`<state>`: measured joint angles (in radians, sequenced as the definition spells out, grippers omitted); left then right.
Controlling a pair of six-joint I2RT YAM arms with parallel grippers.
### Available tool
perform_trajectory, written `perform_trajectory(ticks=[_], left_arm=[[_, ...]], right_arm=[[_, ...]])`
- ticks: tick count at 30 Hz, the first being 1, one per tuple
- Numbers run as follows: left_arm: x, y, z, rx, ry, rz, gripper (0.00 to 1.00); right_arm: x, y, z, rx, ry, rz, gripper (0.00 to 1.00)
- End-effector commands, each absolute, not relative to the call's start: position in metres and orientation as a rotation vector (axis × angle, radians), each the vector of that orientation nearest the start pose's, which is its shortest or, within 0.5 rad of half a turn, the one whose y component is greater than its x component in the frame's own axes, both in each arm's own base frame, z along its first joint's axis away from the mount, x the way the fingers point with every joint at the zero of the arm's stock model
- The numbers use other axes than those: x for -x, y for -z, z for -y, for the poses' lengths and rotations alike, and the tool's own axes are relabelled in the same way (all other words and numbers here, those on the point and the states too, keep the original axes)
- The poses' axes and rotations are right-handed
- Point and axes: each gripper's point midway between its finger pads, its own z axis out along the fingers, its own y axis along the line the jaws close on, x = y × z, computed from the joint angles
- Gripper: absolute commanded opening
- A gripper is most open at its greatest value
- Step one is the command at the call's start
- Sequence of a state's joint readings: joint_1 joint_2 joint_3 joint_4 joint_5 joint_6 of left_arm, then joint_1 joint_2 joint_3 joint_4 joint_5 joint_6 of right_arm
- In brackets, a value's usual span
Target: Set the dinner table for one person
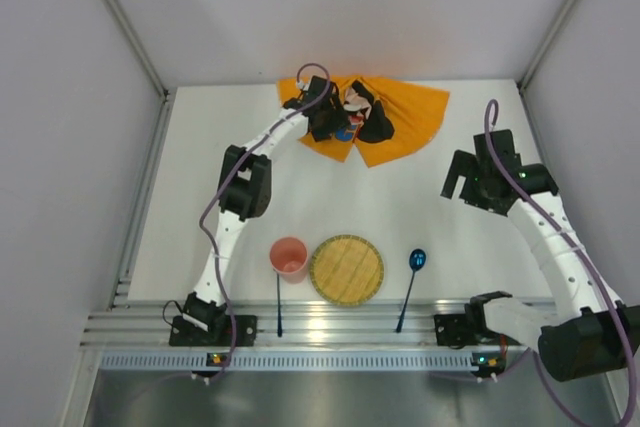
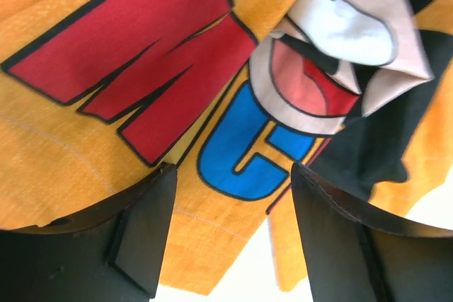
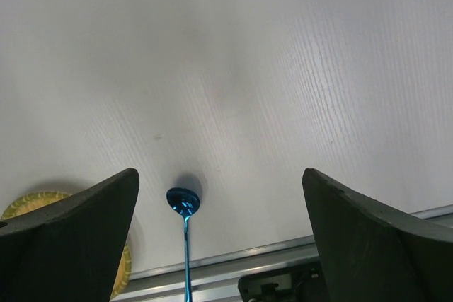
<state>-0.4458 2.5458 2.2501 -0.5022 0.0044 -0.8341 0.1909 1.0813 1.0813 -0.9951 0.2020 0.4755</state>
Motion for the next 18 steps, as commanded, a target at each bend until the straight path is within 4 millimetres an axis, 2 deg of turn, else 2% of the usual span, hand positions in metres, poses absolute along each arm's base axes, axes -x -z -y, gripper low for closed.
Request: perform_trajectory(ticks=[1,2,3,8,9,11,15,16,18], left_arm=[[-0.537,-0.033,0.287,0.404,0.411,-2.570,0.71],[-0.533,-0.035,0.283,0.298,0.343,-2.581,0.71],[-0.526,-0.042,0.288,0.229,0.301,-2.580,0.72],[-0.512,-0.060,0.276,0.082,0.117,-2.545,0.73],[-0.510,-0.063,0.275,0.062,0.110,-2.541,0.76],[-0.509,-0.059,0.282,-0.010,0.141,-2.545,0.98],[-0.497,-0.035,0.287,-0.073,0.105,-2.604,0.98],[-0.494,-0.036,0.288,-0.086,0.091,-2.603,0.98],[-0.487,-0.045,0.302,-0.172,0.086,-2.569,0.99]], right_arm=[[-0.255,-0.189,-0.024,-0.451,0.035,-2.462,1.00],[-0.256,-0.188,-0.024,-0.446,0.040,-2.467,1.00],[-0.257,-0.189,-0.024,-0.442,0.042,-2.466,1.00],[-0.264,-0.186,-0.027,-0.413,0.038,-2.487,1.00],[-0.265,-0.186,-0.028,-0.408,0.034,-2.489,1.00],[-0.266,-0.184,-0.028,-0.391,0.037,-2.499,1.00],[-0.268,-0.184,-0.031,-0.352,0.023,-2.511,1.00],[-0.269,-0.185,-0.031,-0.346,0.023,-2.508,1.00],[-0.268,-0.188,-0.029,-0.330,0.030,-2.502,1.00]])
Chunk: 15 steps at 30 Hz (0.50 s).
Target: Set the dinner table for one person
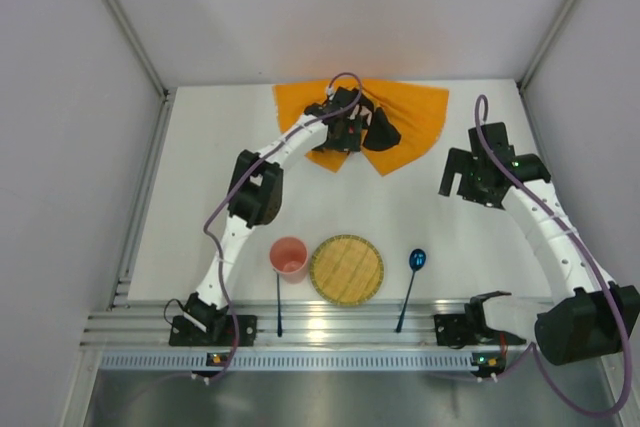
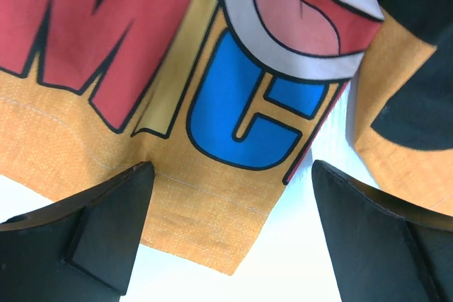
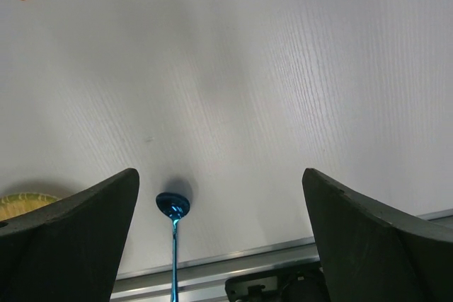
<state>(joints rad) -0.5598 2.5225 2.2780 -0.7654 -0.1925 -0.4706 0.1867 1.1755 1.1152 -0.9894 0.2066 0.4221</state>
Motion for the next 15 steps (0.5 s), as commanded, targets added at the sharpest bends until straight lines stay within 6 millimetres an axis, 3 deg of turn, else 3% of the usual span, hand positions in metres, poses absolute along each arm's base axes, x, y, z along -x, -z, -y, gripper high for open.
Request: perform_trajectory(ticks=[1,5,7,10,11,14,15], left_arm=[[-0.487,-0.048,0.306,-0.211,0.083,-2.553,0.98],[-0.477,-0.037,0.311,-0.284,0.034,-2.568,0.98],[-0.471,-0.027,0.300,-0.303,-0.055,-2.589,0.96],[-0.467,-0.014,0.277,-0.322,-0.218,-2.601,0.84],[-0.467,-0.009,0.269,-0.319,-0.259,-2.609,0.67],[-0.462,-0.009,0.249,-0.288,-0.330,-2.634,0.35],[-0.460,-0.010,0.245,-0.281,-0.343,-2.636,0.17]], right_arm=[[-0.268,-0.187,-0.029,-0.323,0.036,-2.503,1.00],[-0.264,-0.181,-0.028,-0.307,0.046,-2.519,1.00],[-0.261,-0.178,-0.027,-0.300,0.047,-2.525,1.00],[-0.259,-0.179,-0.026,-0.290,0.048,-2.514,1.00],[-0.258,-0.178,-0.026,-0.290,0.043,-2.514,1.00],[-0.259,-0.174,-0.032,-0.273,-0.002,-2.520,1.00],[-0.262,-0.171,-0.037,-0.255,-0.030,-2.521,1.00]])
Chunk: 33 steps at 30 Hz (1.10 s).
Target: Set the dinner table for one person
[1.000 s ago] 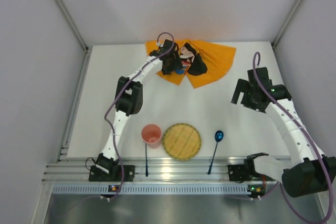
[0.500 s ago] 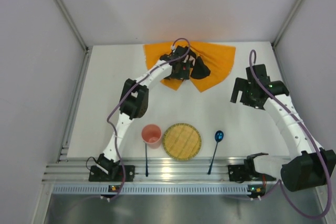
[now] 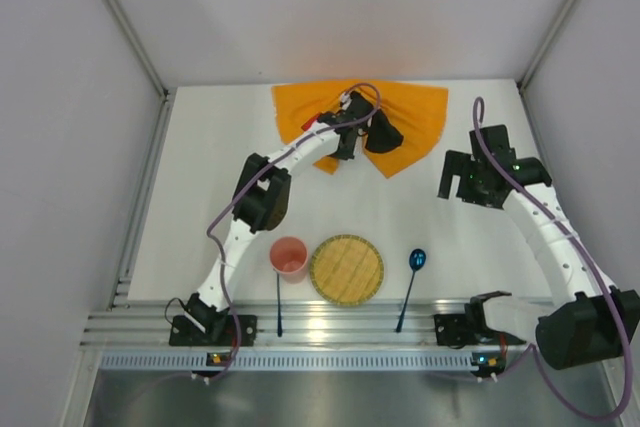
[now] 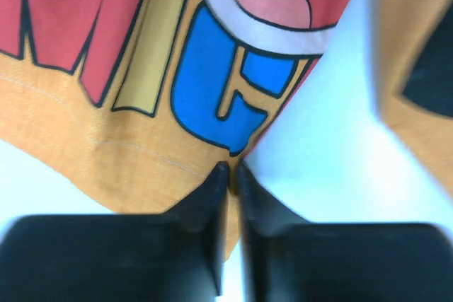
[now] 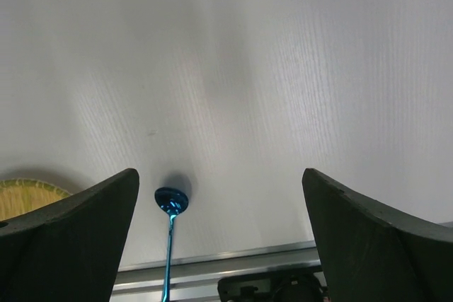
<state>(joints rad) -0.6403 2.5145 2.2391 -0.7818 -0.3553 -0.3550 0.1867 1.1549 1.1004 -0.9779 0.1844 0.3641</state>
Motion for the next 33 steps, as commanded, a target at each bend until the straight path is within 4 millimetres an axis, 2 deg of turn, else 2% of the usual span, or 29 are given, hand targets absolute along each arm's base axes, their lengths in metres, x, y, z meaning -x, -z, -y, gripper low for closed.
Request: perform_trajectory(ticks=[1,3,4,8,9,11,12,13,14,15,16,17,20,22,26,33], left_arm=[[-0.459,-0.011,0.241,-0.271,-0.360,-2.636,0.10],[-0.452,-0.015,0.232,-0.261,-0.386,-2.638,0.00],[-0.450,-0.017,0.230,-0.244,-0.384,-2.633,0.00],[-0.434,-0.026,0.226,-0.210,-0.299,-2.653,0.00],[-0.430,-0.028,0.230,-0.215,-0.255,-2.663,0.00],[-0.422,-0.033,0.231,-0.219,-0.212,-2.679,0.00],[-0.420,-0.033,0.230,-0.214,-0.212,-2.683,0.00],[-0.416,-0.039,0.230,-0.203,-0.194,-2.683,0.00],[-0.411,-0.035,0.229,-0.213,-0.185,-2.697,0.00],[-0.407,-0.036,0.230,-0.217,-0.166,-2.705,0.00],[-0.406,-0.040,0.230,-0.208,-0.152,-2.702,0.00],[-0.400,-0.036,0.229,-0.209,-0.141,-2.720,0.00],[-0.389,-0.033,0.236,-0.206,-0.065,-2.751,0.00],[-0.384,-0.035,0.235,-0.194,-0.051,-2.757,0.00],[-0.374,-0.030,0.222,-0.220,-0.106,-2.768,0.00],[-0.378,-0.038,0.213,-0.241,-0.145,-2.747,0.00]], right_arm=[[-0.263,-0.169,-0.049,-0.234,-0.109,-2.535,1.00],[-0.274,-0.164,-0.065,-0.200,-0.214,-2.532,1.00],[-0.274,-0.164,-0.085,-0.150,-0.358,-2.541,1.00],[-0.304,-0.155,-0.118,-0.158,-0.572,-2.511,1.00],[-0.312,-0.143,-0.124,-0.180,-0.602,-2.540,1.00],[-0.323,-0.134,-0.138,-0.195,-0.690,-2.553,1.00],[-0.337,-0.124,-0.142,-0.241,-0.709,-2.559,1.00],[-0.343,-0.116,-0.142,-0.268,-0.697,-2.569,1.00],[-0.355,-0.114,-0.143,-0.305,-0.690,-2.558,1.00],[-0.361,-0.094,-0.138,-0.352,-0.630,-2.600,1.00],[-0.365,-0.085,-0.135,-0.381,-0.597,-2.619,1.00],[-0.370,-0.072,-0.132,-0.416,-0.560,-2.650,1.00],[-0.380,-0.051,-0.120,-0.475,-0.442,-2.675,1.00],[-0.387,-0.044,-0.110,-0.515,-0.372,-2.670,1.00],[-0.398,-0.031,-0.094,-0.640,-0.328,-2.658,1.00],[-0.409,-0.015,-0.053,-0.809,-0.176,-2.617,1.00]])
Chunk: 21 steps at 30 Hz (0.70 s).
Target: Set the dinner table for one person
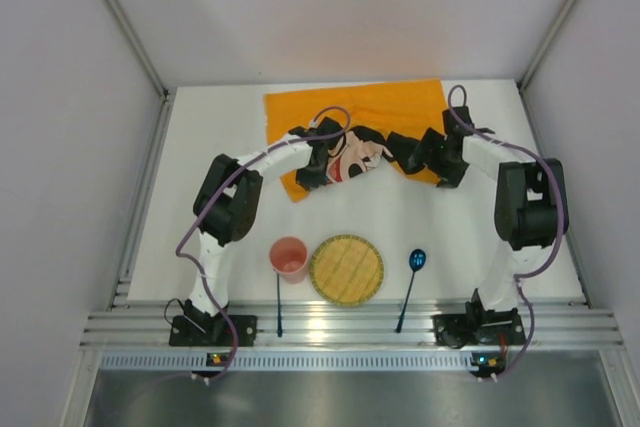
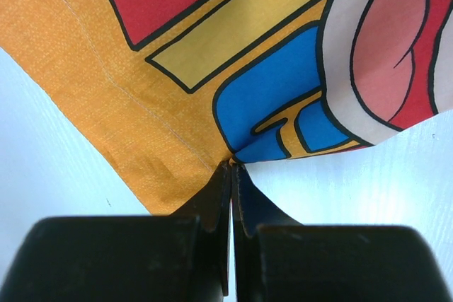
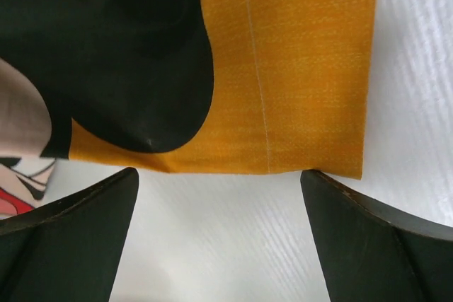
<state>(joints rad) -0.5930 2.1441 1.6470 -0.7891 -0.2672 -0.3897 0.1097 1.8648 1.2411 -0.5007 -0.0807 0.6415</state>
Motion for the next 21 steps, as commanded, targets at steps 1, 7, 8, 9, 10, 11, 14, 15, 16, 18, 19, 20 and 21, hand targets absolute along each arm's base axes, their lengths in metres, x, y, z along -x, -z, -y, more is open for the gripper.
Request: perform_trajectory(ticks=[1,7,8,9,10,11,14,15,16,18,19,20,21], left_arm=[[-0.379,-0.039,0.211,-0.238,-0.148,-2.745,0.00],[-0.386,-0.041,0.195,-0.203,-0.150,-2.756,0.00],[-0.387,-0.041,0.193,-0.199,-0.153,-2.757,0.00],[-0.387,-0.040,0.189,-0.196,-0.158,-2.761,0.00],[-0.387,-0.040,0.187,-0.194,-0.163,-2.763,0.00],[-0.388,-0.040,0.186,-0.191,-0.165,-2.761,0.00],[-0.387,-0.038,0.180,-0.195,-0.182,-2.771,0.00],[-0.387,-0.038,0.177,-0.190,-0.186,-2.775,0.00],[-0.386,-0.037,0.174,-0.186,-0.193,-2.778,0.00],[-0.389,-0.039,0.167,-0.160,-0.190,-2.775,0.00],[-0.388,-0.037,0.164,-0.151,-0.192,-2.777,0.00],[-0.389,-0.038,0.161,-0.141,-0.191,-2.777,0.00],[-0.391,-0.040,0.155,-0.121,-0.191,-2.769,0.00]], right_arm=[[-0.410,-0.013,-0.049,-0.826,-0.163,-2.616,1.00],[-0.425,-0.003,-0.038,-0.876,-0.112,-2.622,0.78],[-0.426,-0.001,-0.038,-0.877,-0.104,-2.630,0.71],[-0.427,0.002,-0.035,-0.885,-0.086,-2.631,0.66],[-0.427,0.003,-0.035,-0.886,-0.078,-2.632,0.55],[-0.428,0.005,-0.034,-0.893,-0.067,-2.635,0.51],[-0.431,0.008,-0.031,-0.897,-0.049,-2.631,0.30],[-0.431,0.010,-0.031,-0.898,-0.045,-2.635,0.22],[-0.434,0.008,-0.032,-0.891,-0.047,-2.632,0.08],[-0.435,0.011,-0.032,-0.885,-0.043,-2.644,0.00],[-0.438,0.010,-0.033,-0.866,-0.047,-2.649,0.00],[-0.438,0.011,-0.032,-0.857,-0.039,-2.658,0.00],[-0.437,0.011,-0.030,-0.851,-0.028,-2.665,0.00]])
